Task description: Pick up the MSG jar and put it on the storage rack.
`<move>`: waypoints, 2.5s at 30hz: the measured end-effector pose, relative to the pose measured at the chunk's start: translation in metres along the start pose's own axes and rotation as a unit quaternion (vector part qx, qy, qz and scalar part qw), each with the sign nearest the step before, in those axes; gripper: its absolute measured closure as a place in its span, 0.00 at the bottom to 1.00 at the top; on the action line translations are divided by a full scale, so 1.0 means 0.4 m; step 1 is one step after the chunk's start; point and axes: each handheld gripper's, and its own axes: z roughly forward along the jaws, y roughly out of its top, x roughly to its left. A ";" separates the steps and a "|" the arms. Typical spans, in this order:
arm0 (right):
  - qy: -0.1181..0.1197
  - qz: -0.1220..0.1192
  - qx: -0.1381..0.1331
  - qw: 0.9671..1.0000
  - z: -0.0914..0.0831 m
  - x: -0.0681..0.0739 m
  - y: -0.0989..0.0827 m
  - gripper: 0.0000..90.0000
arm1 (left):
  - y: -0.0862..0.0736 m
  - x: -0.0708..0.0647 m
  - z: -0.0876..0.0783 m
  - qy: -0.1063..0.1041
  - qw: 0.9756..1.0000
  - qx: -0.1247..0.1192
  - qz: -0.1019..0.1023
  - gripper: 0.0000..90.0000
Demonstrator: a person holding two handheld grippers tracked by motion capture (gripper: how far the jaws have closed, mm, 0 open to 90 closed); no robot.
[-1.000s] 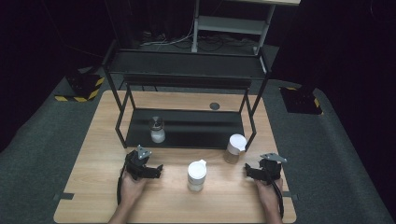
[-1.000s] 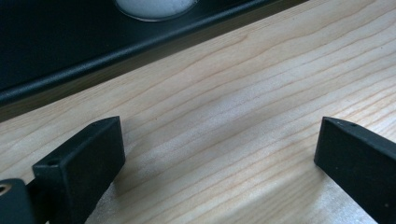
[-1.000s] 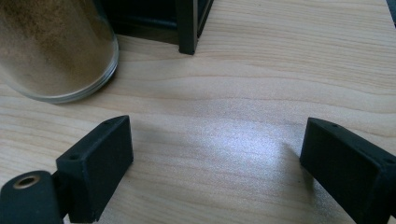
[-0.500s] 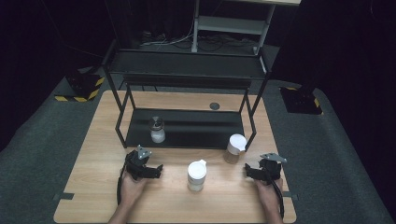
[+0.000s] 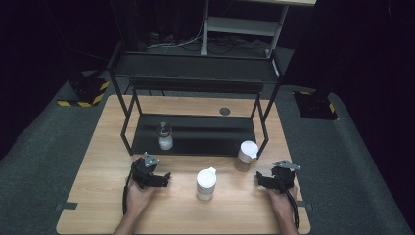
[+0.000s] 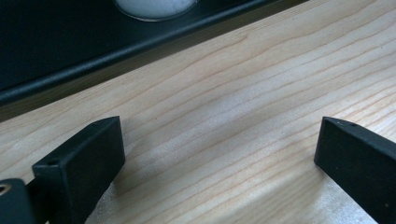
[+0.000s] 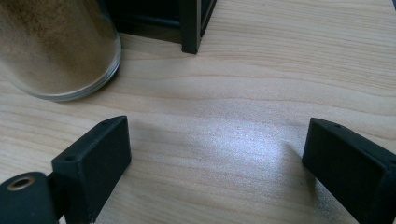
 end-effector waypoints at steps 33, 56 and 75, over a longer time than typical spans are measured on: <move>0.041 -0.050 -0.018 0.998 -0.062 0.007 -0.033 0.05 | 0.000 0.000 0.000 0.000 1.000 0.000 0.000 0.02; 0.120 -0.077 -0.032 0.989 -0.107 0.001 -0.052 0.05 | 0.000 0.000 0.000 0.000 1.000 0.000 0.000 0.02; 0.190 -0.115 -0.035 0.974 -0.095 0.028 -0.045 0.06 | 0.000 0.000 0.000 0.000 1.000 0.000 0.000 0.02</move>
